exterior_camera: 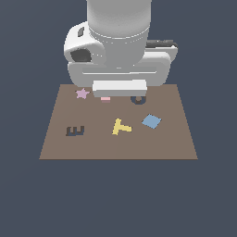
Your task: Insert a designated object into the corresponding slot on a board.
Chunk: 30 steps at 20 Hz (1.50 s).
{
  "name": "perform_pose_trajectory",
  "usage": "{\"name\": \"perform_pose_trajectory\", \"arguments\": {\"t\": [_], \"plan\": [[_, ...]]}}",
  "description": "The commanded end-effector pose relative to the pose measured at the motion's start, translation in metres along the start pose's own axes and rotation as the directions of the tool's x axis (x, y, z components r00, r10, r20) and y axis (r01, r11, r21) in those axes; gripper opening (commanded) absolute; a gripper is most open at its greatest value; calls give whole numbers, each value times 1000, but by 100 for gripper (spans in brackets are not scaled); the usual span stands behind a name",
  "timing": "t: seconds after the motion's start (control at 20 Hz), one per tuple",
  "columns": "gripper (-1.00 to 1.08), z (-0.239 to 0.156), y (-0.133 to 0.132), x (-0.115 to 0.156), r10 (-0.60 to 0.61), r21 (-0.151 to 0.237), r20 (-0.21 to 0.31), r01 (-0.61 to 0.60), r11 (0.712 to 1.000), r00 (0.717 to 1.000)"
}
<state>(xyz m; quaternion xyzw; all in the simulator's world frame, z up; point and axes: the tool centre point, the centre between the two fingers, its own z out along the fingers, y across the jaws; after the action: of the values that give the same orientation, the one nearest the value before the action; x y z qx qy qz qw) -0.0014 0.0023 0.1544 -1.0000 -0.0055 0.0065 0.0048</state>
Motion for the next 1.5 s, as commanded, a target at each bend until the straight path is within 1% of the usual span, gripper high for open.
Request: {"name": "perform_pose_trajectory", "arguments": {"t": [0.0, 0.2, 0.45, 1.1, 1.45], "plan": [[100, 0, 0, 0, 0, 0, 0, 0, 1000, 1000], [100, 3, 1, -2, 0, 0, 0, 0, 1000, 1000], [100, 14, 7, -12, 1, -1, -2, -1, 1000, 1000], [100, 80, 38, -66, 3, -8, -10, -3, 1000, 1000], [100, 101, 49, -81, 4, -9, -12, -4, 1000, 1000]]}}
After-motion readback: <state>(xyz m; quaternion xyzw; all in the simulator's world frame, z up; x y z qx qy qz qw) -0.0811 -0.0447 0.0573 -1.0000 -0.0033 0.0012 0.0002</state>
